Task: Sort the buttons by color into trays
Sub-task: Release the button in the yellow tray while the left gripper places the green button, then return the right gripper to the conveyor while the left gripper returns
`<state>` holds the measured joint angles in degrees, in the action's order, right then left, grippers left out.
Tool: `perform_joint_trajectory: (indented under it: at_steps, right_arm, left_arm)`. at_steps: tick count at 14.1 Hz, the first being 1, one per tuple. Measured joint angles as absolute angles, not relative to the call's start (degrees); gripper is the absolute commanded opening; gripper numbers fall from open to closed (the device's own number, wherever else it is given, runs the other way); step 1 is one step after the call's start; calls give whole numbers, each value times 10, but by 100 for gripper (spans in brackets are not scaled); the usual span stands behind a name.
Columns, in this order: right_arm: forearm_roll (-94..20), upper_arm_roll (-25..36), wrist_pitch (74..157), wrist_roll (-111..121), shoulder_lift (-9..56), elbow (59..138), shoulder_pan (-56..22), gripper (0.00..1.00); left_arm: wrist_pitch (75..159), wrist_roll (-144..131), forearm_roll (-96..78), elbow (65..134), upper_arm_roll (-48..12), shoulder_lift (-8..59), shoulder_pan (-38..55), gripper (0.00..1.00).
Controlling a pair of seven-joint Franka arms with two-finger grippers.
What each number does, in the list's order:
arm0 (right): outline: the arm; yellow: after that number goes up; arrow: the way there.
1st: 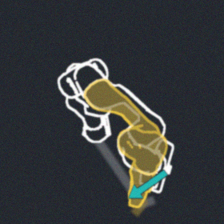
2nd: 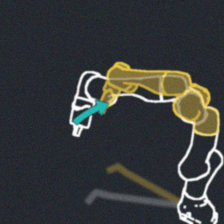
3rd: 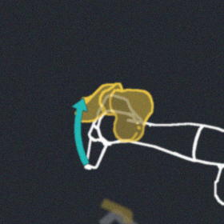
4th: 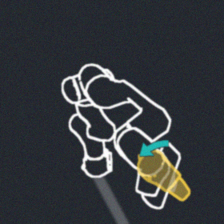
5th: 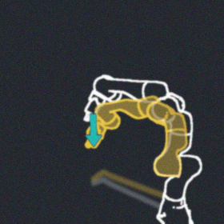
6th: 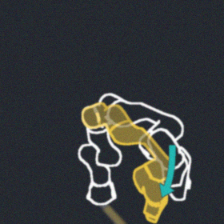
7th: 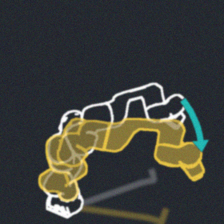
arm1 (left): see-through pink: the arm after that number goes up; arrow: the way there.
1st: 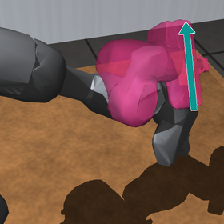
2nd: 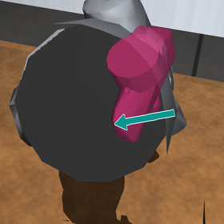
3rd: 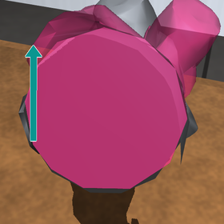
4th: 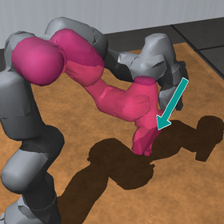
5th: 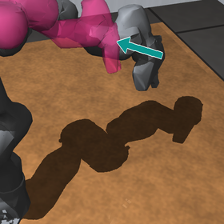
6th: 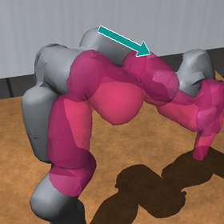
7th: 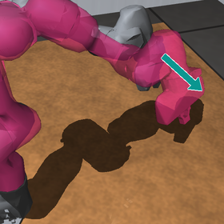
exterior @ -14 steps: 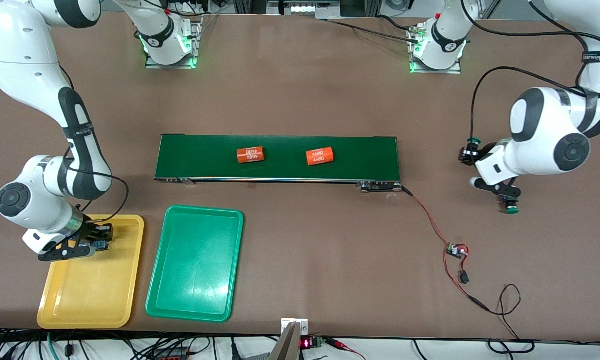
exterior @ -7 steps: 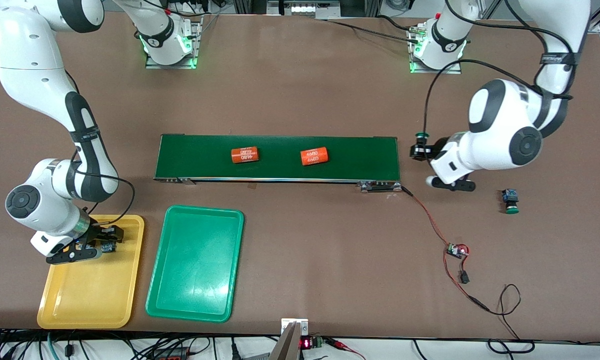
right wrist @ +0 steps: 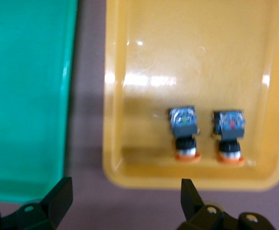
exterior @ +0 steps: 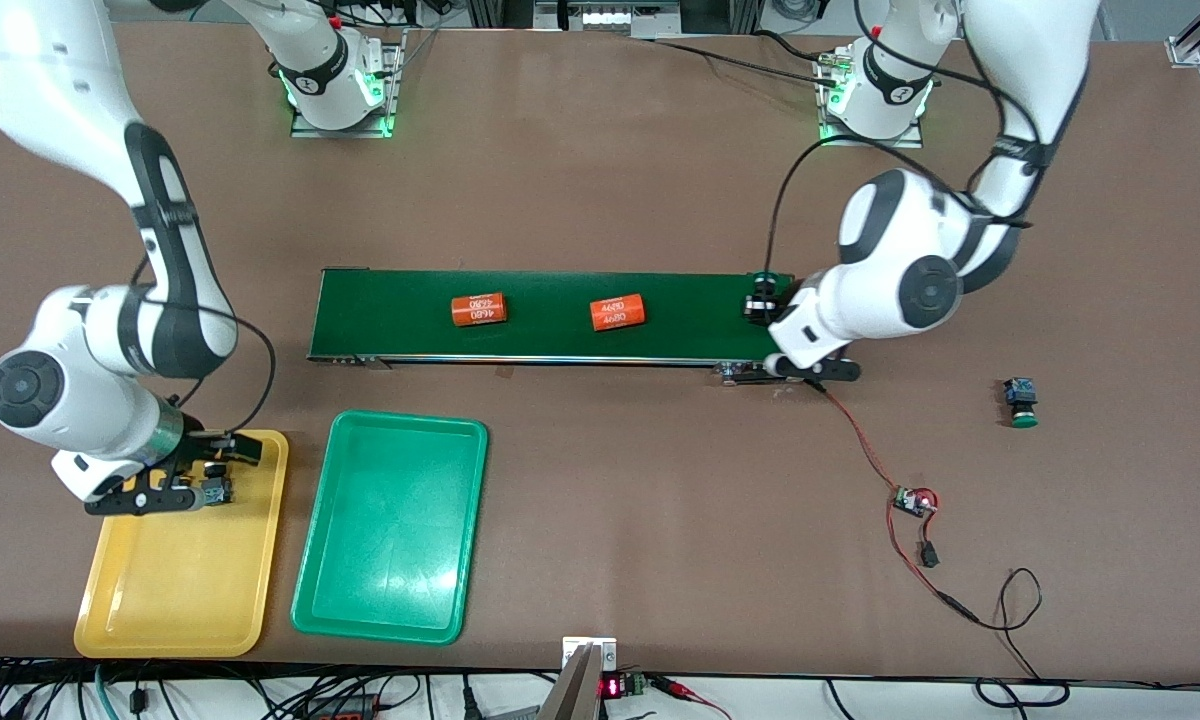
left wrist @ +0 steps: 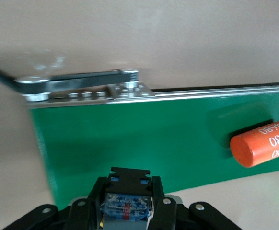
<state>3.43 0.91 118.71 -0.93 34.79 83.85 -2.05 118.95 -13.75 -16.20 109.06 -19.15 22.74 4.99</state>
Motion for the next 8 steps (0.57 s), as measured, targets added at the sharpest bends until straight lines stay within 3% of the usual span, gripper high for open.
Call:
perform_joint_trajectory:
  at_steps: [1, 2, 3, 8]
  right_arm:
    - [34, 9, 1155, -25, 322, 845, -28, 100]
    - [34, 8, 1138, -36, 293, 862, -34, 100]
    - [19, 5, 1130, -49, 235, 917, -39, 100]
    - [-3, -34, 1132, -90, 101, 1069, -47, 100]
  left_arm:
    - [1206, -139, -162, 1093, -192, 237, 54, 18]
    - [1220, -139, -162, 1096, -192, 247, 56, 29]
    - [1233, -139, -162, 1099, -192, 262, 56, 98]
    - [1235, -139, -162, 1101, -193, 266, 56, 100]
